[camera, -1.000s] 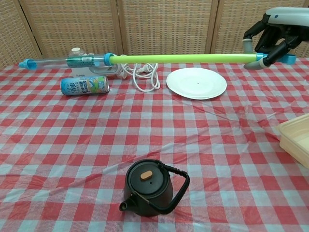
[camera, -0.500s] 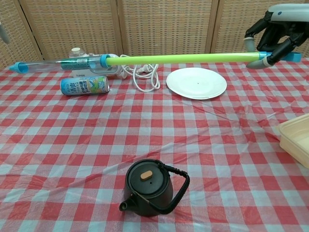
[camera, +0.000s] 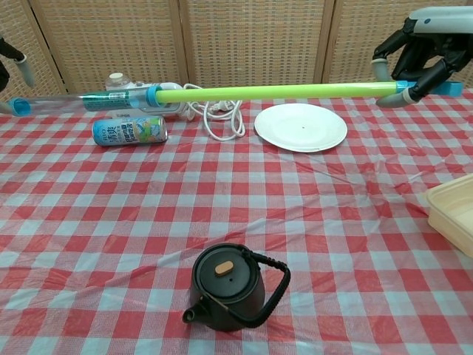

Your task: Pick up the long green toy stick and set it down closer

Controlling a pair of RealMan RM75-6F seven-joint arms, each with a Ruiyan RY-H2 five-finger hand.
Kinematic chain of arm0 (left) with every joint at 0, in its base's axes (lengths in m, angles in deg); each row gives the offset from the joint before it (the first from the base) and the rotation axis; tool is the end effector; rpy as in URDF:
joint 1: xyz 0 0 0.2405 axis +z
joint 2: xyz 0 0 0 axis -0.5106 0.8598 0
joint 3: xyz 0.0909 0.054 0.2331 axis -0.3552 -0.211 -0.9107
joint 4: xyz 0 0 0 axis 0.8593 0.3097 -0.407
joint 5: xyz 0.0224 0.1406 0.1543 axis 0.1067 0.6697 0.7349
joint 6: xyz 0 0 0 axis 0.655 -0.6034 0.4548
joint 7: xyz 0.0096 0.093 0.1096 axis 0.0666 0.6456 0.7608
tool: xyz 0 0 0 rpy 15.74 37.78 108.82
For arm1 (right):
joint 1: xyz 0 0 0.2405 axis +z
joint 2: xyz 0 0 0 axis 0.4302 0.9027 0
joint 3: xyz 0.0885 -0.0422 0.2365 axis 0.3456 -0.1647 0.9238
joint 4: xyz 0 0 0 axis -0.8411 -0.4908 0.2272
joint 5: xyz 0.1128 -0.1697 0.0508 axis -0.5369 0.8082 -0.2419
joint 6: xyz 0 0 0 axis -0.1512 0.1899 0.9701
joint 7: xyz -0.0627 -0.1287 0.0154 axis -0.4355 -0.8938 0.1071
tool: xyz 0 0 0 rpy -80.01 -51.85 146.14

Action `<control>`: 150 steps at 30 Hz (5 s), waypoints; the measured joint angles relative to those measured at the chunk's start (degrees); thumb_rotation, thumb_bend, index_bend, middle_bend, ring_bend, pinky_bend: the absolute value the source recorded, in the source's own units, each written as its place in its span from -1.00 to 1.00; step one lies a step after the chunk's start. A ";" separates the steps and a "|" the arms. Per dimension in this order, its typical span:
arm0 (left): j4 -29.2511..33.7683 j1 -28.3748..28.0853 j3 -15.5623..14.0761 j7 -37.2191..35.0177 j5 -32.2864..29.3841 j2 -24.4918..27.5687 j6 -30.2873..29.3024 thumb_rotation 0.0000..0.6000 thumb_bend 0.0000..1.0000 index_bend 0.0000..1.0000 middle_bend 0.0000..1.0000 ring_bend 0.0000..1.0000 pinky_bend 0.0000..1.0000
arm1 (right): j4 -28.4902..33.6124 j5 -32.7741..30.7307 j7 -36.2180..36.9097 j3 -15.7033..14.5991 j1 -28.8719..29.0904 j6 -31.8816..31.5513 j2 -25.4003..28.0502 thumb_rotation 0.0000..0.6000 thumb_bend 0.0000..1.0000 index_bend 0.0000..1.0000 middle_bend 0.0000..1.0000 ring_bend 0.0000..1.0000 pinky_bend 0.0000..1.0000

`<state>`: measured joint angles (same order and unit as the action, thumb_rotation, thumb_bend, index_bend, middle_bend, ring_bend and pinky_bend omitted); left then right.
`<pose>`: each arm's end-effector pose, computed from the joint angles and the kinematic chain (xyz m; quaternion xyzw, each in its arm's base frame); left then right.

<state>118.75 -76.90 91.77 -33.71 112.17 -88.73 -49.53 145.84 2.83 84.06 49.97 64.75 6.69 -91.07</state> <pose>-0.2258 0.4053 0.1390 -0.6605 -0.4199 -0.2228 0.5812 -0.1680 -0.3675 0.1006 0.6696 -0.4573 0.4750 0.3419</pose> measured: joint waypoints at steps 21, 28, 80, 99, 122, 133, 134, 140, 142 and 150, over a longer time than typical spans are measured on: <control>-2.79 -3.37 -3.35 0.41 -2.52 -2.85 0.92 1.00 -0.46 -0.14 0.33 0.17 -0.06 | -0.06 1.18 2.67 -0.89 0.14 -0.61 0.29 1.00 -0.02 0.62 1.00 1.00 0.04; -2.70 -3.66 -3.71 -0.08 -2.17 -3.22 0.26 1.00 -0.23 0.06 0.36 0.19 -0.06 | -0.33 1.13 2.63 -1.25 0.18 -0.60 0.03 1.00 -0.02 0.62 1.00 1.00 0.04; 8.89 -5.39 -3.72 -6.16 -0.79 -2.67 -1.07 1.00 -0.22 0.08 0.36 0.20 -0.06 | 0.18 -1.03 -6.28 -2.19 6.09 4.94 -7.27 1.00 -0.03 0.62 1.00 1.00 0.04; 10.06 -7.44 -3.83 -7.47 -1.45 -3.22 -0.05 1.00 -0.22 0.08 0.36 0.20 -0.06 | 1.12 -2.48 -9.34 -2.08 7.94 6.06 -9.03 1.00 -0.04 0.62 1.00 1.00 0.04; 9.98 -9.26 -3.70 -8.96 -1.50 -5.50 -0.21 1.00 -0.22 0.08 0.36 0.20 -0.06 | 1.66 -3.92 -10.87 -1.86 9.15 6.52 -10.73 1.00 -0.04 0.62 1.00 1.00 0.04; 9.93 -10.13 -3.61 -9.58 -1.88 -6.51 0.05 1.00 -0.22 0.07 0.36 0.20 -0.06 | 1.62 -4.12 -11.28 -1.98 9.81 7.18 -11.21 1.00 -0.04 0.62 1.00 1.00 0.04; 9.97 -10.20 -3.61 -9.59 -1.91 -6.56 0.05 1.00 -0.22 0.08 0.36 0.20 -0.06 | 1.62 -4.13 -11.32 -1.98 9.84 7.19 -11.23 1.00 -0.04 0.62 1.00 1.00 0.04; 10.35 -10.41 -3.83 -9.84 -1.92 -6.72 -0.02 1.00 -0.22 0.08 0.36 0.20 -0.06 | 1.15 -4.50 -11.65 -2.02 9.95 7.29 -11.20 1.00 -0.07 0.62 1.00 1.00 0.04; 10.40 -10.39 -3.92 -10.02 -2.02 -6.71 0.13 1.00 -0.22 0.08 0.36 0.20 -0.06 | 0.84 -4.61 -11.75 -2.06 9.95 7.31 -11.18 1.00 -0.09 0.61 1.00 1.00 0.03; 10.61 -10.09 -4.66 -10.69 -2.33 -6.30 0.64 1.00 -0.23 0.06 0.30 0.20 -0.06 | -0.85 -4.47 -11.77 -2.20 9.62 6.44 -11.62 1.00 -0.33 0.57 0.99 0.94 -0.08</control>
<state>129.36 -86.98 87.11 -44.39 109.84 -95.03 -48.89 144.99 -1.64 72.29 47.78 74.37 13.14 -102.69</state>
